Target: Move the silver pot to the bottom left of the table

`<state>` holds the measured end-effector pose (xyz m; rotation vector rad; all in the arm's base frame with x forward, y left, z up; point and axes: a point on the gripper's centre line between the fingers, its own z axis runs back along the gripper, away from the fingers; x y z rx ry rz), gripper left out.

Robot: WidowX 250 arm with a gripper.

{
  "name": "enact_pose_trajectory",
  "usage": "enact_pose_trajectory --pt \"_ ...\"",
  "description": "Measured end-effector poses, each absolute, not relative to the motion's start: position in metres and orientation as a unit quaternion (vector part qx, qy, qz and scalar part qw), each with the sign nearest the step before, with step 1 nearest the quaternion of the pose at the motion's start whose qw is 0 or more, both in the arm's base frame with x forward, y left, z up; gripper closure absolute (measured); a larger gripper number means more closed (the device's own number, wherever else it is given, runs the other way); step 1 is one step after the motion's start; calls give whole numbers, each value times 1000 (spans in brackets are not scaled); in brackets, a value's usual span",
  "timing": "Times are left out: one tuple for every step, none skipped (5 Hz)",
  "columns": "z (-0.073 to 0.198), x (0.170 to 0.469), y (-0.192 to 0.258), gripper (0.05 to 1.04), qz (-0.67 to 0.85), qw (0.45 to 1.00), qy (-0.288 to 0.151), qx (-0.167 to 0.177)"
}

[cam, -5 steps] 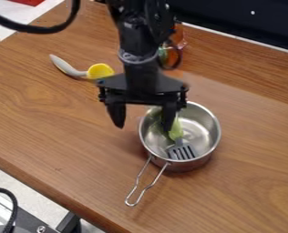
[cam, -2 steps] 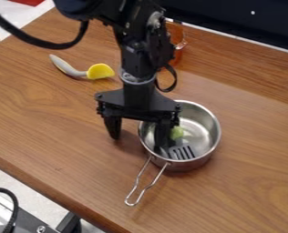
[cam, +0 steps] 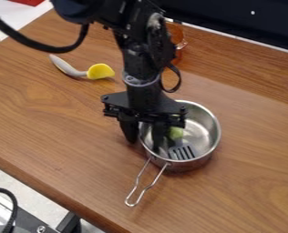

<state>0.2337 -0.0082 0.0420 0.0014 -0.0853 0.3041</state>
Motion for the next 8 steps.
enact_pose_trajectory --pt "42 234 -6 873 153 987 -41 -1" --pt "43 237 -1 996 164 985 -42 -13" --pt "47 235 9 1019 176 984 -26 -14" --pt "53 235 31 1020 197 980 -30 -6" --pt "62 235 57 1020 201 979 -26 -23" --pt "68 233 89 1020 182 982 -33 -45" --pt "57 229 119 1021 187 981 -46 -33" --pt "54 225 143 1021 184 981 -55 -14"
